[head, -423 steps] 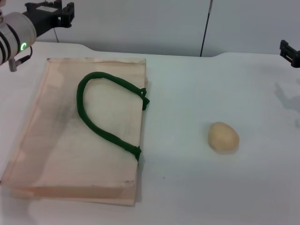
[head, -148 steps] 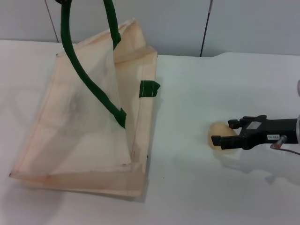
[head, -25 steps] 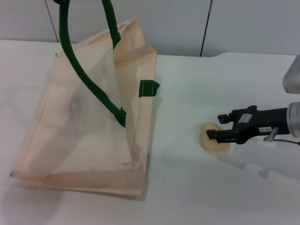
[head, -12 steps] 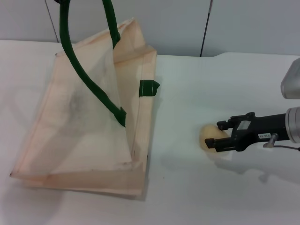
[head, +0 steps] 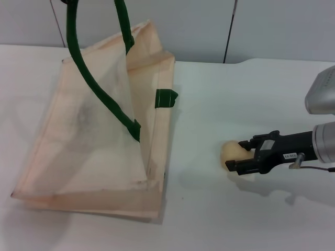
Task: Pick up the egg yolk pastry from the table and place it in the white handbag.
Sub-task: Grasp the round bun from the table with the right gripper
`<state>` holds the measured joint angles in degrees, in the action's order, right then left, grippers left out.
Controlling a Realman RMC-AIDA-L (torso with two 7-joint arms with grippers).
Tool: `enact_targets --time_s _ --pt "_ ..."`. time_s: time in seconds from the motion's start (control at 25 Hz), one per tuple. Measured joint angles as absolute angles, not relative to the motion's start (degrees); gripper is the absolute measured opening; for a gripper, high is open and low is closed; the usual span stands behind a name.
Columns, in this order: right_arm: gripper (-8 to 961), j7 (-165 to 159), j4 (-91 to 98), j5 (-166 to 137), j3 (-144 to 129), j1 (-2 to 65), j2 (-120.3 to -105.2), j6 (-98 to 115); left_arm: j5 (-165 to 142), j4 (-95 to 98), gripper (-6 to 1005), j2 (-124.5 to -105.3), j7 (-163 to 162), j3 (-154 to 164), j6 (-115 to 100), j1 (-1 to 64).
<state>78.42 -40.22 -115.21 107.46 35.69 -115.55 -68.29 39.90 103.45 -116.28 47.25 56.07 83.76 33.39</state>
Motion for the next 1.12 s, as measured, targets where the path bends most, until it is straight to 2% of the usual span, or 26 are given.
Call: enact_targets --time_s 0.2,0.4,0.64,1.12 --pt "736 78.42 -40.93 -115.28 107.39 35.25 -115.7 -67.95 39.78 103.45 152 -116.28 47.28 56.07 83.76 33.26" --pt "657 78.5 -41.99 -115.27 107.28 34.84 -115.76 -68.05 39.25 103.47 153 -116.28 47.17 56.07 83.76 33.21" --pt "487 78.93 -42.27 -115.32 107.21 34.64 -115.7 -67.99 39.22 103.61 155 -116.28 47.1 56.07 83.76 33.22" --pt "394 78.92 -42.28 -115.85 107.14 34.47 -115.72 -67.94 39.19 103.88 158 -116.28 47.02 56.07 83.85 33.21"
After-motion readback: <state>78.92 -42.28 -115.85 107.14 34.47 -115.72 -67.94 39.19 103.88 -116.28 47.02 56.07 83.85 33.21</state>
